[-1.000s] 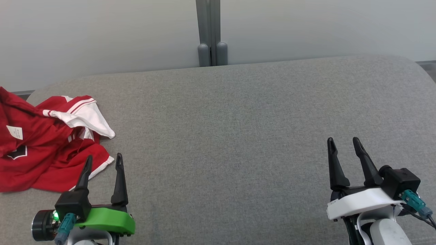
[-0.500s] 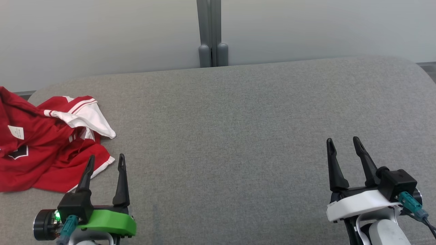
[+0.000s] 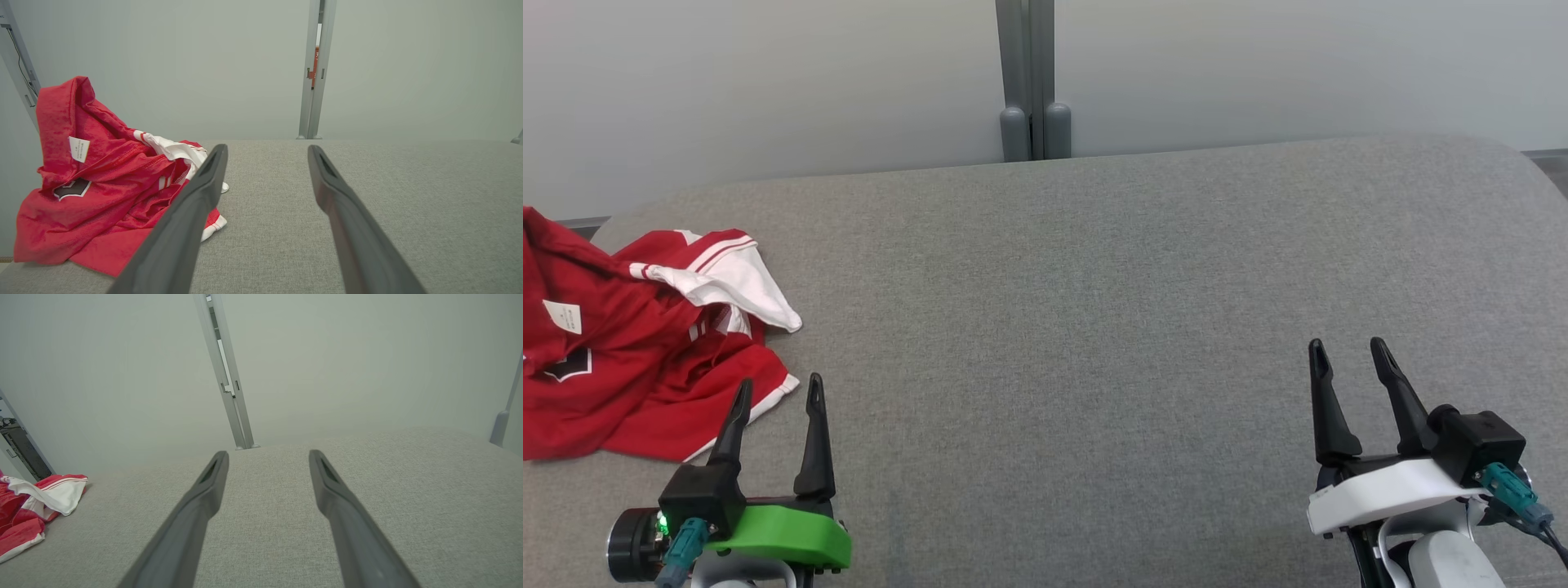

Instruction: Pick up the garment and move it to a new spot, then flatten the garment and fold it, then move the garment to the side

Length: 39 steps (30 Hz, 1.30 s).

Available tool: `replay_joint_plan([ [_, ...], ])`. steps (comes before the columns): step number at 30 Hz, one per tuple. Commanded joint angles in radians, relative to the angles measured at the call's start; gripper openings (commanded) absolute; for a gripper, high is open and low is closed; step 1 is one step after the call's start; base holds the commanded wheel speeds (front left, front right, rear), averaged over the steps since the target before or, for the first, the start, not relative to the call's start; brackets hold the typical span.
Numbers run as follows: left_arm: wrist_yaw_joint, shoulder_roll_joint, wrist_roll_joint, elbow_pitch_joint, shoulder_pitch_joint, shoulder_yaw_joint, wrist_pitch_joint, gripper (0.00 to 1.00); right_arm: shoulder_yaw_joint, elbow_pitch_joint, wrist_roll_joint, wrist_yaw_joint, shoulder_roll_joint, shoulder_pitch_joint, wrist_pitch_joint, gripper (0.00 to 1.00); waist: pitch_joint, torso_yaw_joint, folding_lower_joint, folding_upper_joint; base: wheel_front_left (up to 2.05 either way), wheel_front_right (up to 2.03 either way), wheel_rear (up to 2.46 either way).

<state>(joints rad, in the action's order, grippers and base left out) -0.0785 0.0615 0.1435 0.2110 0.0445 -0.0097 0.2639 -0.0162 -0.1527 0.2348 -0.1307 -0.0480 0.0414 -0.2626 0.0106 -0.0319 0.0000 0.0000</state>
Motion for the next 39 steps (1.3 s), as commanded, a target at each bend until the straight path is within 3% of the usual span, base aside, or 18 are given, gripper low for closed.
replay_joint_plan([
  [1, 0.002, 0.003, 0.010, 0.003, -0.012, 0.003, 0.001, 1.00, 0.000, -0.003, 0.004, 0.000, -0.004, -0.006, -0.003, 1.00, -0.001, 0.000, 0.0000, 0.0000, 0.00, 0.00, 0.00],
  [32, 0.045, 0.032, 0.018, 0.001, -0.016, -0.014, -0.064, 1.00, -0.007, -0.043, -0.013, 0.000, -0.004, 0.002, -0.003, 1.00, 0.002, -0.013, 0.0000, 0.0000, 0.00, 0.00, 0.00],
  [39, 0.058, 0.047, 0.029, -0.010, -0.020, 0.002, -0.064, 1.00, -0.010, -0.051, -0.027, 0.000, -0.004, 0.002, -0.003, 1.00, 0.000, -0.042, 0.0000, 0.0000, 0.00, 0.00, 0.00],
])
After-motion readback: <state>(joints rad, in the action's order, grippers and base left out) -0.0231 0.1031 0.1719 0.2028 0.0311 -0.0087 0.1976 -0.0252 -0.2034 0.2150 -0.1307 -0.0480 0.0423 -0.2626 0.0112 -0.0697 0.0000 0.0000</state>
